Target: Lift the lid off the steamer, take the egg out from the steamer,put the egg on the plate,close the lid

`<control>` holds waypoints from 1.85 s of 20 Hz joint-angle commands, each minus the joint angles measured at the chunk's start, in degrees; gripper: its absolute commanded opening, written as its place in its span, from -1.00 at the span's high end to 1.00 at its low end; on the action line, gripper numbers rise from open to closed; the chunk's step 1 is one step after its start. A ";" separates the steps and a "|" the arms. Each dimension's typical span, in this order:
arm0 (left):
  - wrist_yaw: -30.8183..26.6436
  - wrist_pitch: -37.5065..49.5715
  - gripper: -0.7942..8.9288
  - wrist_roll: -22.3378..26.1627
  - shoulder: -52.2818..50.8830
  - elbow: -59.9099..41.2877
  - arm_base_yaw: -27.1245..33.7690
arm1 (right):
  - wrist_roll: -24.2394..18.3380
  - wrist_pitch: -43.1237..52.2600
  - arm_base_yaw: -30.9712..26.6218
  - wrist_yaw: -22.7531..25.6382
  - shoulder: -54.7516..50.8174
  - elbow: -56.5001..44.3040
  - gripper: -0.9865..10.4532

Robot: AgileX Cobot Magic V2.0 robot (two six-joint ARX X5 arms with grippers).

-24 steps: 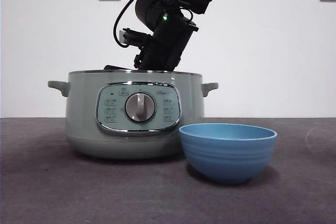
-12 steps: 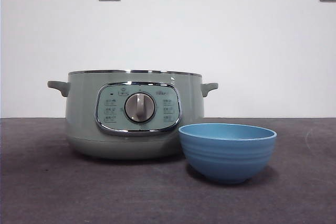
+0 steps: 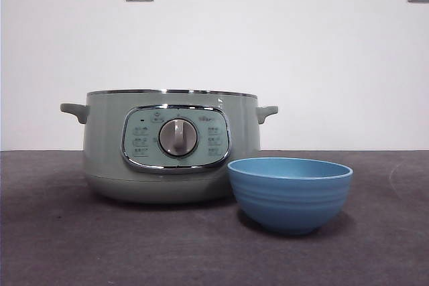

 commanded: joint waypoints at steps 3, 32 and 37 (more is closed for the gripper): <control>0.02 1.77 0.85 0.24 -0.57 0.72 -0.13 | 3.10 11.78 -0.02 -3.96 0.37 -14.82 0.85; 0.04 0.33 0.85 0.24 -0.55 0.72 -0.13 | 3.30 35.28 0.20 -6.05 17.11 -31.63 0.00; 0.07 0.35 0.85 0.24 -0.55 0.72 -0.13 | 3.30 34.71 0.20 -5.90 13.59 -31.47 0.00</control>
